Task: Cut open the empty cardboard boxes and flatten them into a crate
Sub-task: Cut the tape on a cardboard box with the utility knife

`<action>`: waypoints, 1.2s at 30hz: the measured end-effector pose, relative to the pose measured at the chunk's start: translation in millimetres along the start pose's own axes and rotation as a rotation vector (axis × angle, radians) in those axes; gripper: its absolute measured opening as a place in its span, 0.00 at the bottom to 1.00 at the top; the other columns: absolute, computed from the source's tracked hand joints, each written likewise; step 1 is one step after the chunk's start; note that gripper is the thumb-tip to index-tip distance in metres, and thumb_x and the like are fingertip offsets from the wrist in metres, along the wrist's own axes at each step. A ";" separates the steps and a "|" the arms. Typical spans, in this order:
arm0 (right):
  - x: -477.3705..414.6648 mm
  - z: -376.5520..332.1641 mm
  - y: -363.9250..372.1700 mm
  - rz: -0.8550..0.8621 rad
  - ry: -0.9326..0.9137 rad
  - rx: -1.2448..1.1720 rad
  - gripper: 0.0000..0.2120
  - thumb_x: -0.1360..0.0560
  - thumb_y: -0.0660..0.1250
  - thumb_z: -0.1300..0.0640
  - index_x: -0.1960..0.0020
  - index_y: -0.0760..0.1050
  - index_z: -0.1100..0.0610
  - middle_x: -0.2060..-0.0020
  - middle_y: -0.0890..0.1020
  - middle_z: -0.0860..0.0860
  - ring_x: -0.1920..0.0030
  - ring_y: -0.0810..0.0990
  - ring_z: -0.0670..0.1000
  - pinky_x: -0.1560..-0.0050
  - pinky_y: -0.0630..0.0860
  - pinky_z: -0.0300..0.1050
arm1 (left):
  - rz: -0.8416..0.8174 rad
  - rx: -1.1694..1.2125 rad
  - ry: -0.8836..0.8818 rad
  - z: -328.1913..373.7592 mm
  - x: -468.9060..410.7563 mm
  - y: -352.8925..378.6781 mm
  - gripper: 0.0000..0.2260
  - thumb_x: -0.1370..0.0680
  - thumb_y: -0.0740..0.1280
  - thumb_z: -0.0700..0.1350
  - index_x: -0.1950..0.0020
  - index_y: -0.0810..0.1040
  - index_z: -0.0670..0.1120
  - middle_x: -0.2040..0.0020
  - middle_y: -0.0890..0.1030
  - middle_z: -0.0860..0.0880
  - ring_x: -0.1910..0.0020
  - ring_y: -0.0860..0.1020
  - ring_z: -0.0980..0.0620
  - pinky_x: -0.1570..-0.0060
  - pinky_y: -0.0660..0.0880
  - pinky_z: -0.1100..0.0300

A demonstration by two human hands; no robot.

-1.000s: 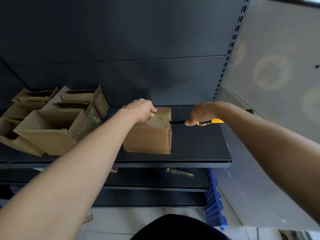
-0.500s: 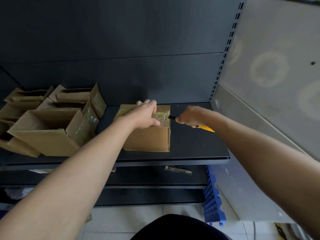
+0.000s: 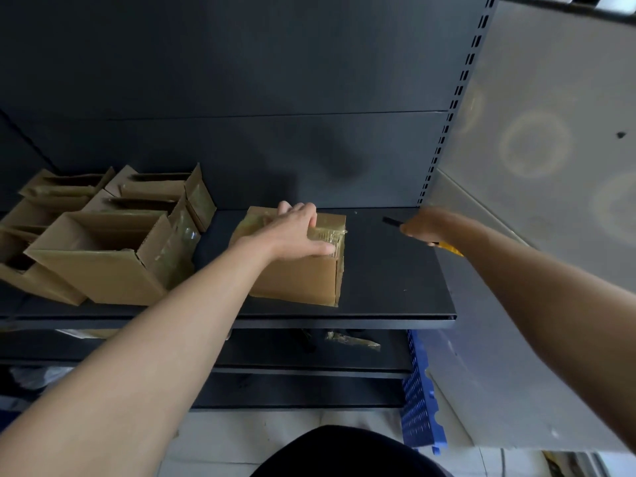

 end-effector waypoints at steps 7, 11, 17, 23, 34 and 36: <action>3.3 -47.2 -2.5 -0.068 -0.152 -0.249 0.26 0.25 0.59 0.35 0.44 0.71 0.58 0.47 0.75 0.56 0.49 0.72 0.54 0.51 0.66 0.43 | -0.082 -0.281 0.115 22.4 2.9 7.6 0.19 0.33 0.69 0.54 0.51 0.63 0.51 0.49 0.64 0.52 0.40 0.61 0.48 0.29 0.42 0.38; -3.8 -76.3 -11.6 -0.029 -0.227 -0.358 0.20 0.25 0.64 0.43 0.47 0.71 0.60 0.55 0.73 0.57 0.55 0.71 0.55 0.55 0.66 0.44 | -0.135 -0.294 0.213 0.4 14.7 -2.7 0.15 0.31 0.65 0.36 0.52 0.66 0.51 0.39 0.64 0.53 0.29 0.49 0.56 0.29 0.33 0.50; -11.5 -111.0 -2.9 -0.125 -0.264 -0.505 0.26 0.25 0.66 0.47 0.35 0.65 0.62 0.56 0.74 0.58 0.60 0.70 0.54 0.65 0.66 0.46 | 0.024 -0.066 0.120 -25.2 25.5 -23.9 0.13 0.31 0.56 0.29 0.62 0.71 0.47 0.41 0.73 0.53 0.37 0.69 0.48 0.33 0.64 0.58; -19.9 -110.4 0.3 -0.114 -0.316 -0.402 0.24 0.25 0.67 0.47 0.38 0.72 0.64 0.64 0.72 0.56 0.70 0.68 0.52 0.68 0.65 0.44 | 0.155 -0.168 -0.065 -17.2 8.2 -25.1 0.18 0.21 0.59 0.55 0.36 0.73 0.46 0.40 0.72 0.48 0.38 0.68 0.47 0.42 0.68 0.52; -29.6 -100.7 24.6 -0.220 -0.253 -0.504 0.26 0.27 0.67 0.40 0.46 0.73 0.64 0.72 0.70 0.55 0.72 0.66 0.52 0.66 0.66 0.44 | 0.309 -0.196 -0.272 -24.0 -17.5 -23.8 0.31 0.26 0.66 0.60 0.33 0.68 0.39 0.36 0.70 0.41 0.36 0.67 0.42 0.40 0.69 0.48; -34.0 -95.7 21.7 -0.246 -0.197 -0.573 0.29 0.30 0.69 0.37 0.45 0.70 0.61 0.71 0.71 0.55 0.72 0.68 0.53 0.66 0.68 0.45 | 0.315 -0.173 -0.261 -25.1 -19.8 -26.8 0.27 0.28 0.70 0.59 0.38 0.72 0.40 0.39 0.72 0.43 0.37 0.68 0.44 0.42 0.70 0.49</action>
Point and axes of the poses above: each hand's wrist, its own x-axis away from the middle knuckle, its own y-axis out of the palm, z = x × y, the point moved 6 cm from there along -x, towards the middle knuckle
